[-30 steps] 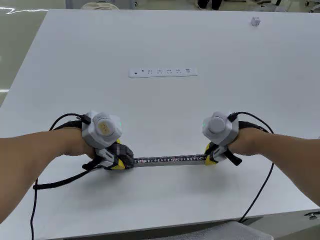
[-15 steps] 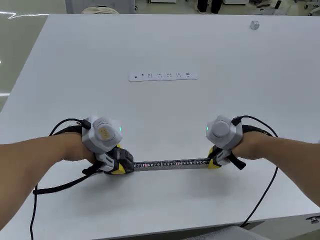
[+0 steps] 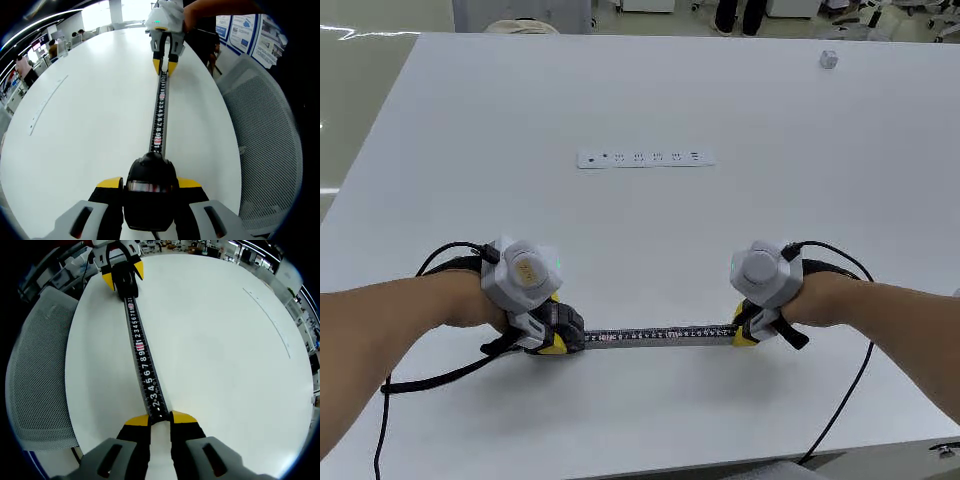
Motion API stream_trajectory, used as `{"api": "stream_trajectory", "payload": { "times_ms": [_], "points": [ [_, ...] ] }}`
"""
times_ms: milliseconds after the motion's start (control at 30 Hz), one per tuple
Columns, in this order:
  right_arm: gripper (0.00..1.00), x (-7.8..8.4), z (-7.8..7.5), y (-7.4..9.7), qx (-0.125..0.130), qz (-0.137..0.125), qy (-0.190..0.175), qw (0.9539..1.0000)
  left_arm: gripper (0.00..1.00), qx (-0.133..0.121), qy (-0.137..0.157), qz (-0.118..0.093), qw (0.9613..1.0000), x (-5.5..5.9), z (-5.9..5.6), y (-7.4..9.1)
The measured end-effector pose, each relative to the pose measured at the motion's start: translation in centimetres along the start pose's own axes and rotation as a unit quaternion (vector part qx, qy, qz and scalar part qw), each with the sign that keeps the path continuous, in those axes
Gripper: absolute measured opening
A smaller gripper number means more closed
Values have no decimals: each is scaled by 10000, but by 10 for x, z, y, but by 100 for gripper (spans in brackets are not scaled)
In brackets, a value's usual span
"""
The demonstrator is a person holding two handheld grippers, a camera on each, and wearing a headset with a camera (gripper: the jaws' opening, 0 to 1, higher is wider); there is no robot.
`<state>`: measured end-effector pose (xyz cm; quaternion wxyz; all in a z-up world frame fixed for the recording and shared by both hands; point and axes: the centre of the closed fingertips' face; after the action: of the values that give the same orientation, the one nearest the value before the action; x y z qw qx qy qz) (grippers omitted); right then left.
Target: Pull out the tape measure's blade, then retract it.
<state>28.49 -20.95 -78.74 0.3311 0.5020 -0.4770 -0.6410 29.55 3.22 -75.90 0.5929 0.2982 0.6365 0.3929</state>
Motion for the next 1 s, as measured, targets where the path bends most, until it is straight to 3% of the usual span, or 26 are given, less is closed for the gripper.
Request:
{"api": "stream_trajectory", "payload": {
  "times_ms": [467,567,667,733,867,1000],
  "points": [
    [15,-1,1,0,45,37,94,9999,36,-21,-58,-4,10000,-1,-3,1],
    [16,-2,1,0,64,-184,112,9997,36,36,-113,9,9999,-2,-4,2],
    [18,-4,-1,0,139,-299,-154,9993,37,26,-57,5,10000,-2,-3,2],
    [25,-5,2,0,118,-330,-178,9992,41,-57,72,-39,9999,-1,1,4],
    [31,-8,4,2,188,-398,-185,9989,62,-96,347,-181,9992,0,2,9],
    [35,-4,1,3,324,-473,-299,9979,70,-263,718,-307,9966,3,2,16]
  ]
}}
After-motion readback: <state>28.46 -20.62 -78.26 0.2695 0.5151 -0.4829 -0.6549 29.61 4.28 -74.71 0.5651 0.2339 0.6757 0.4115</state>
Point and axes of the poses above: the centre of the closed fingertips' face, and the gripper's own axes: y roughly backward along the fingers, z roughly to its left, x roughly out of its underside, and after that the axes turned 1 degree about -z, right-handed
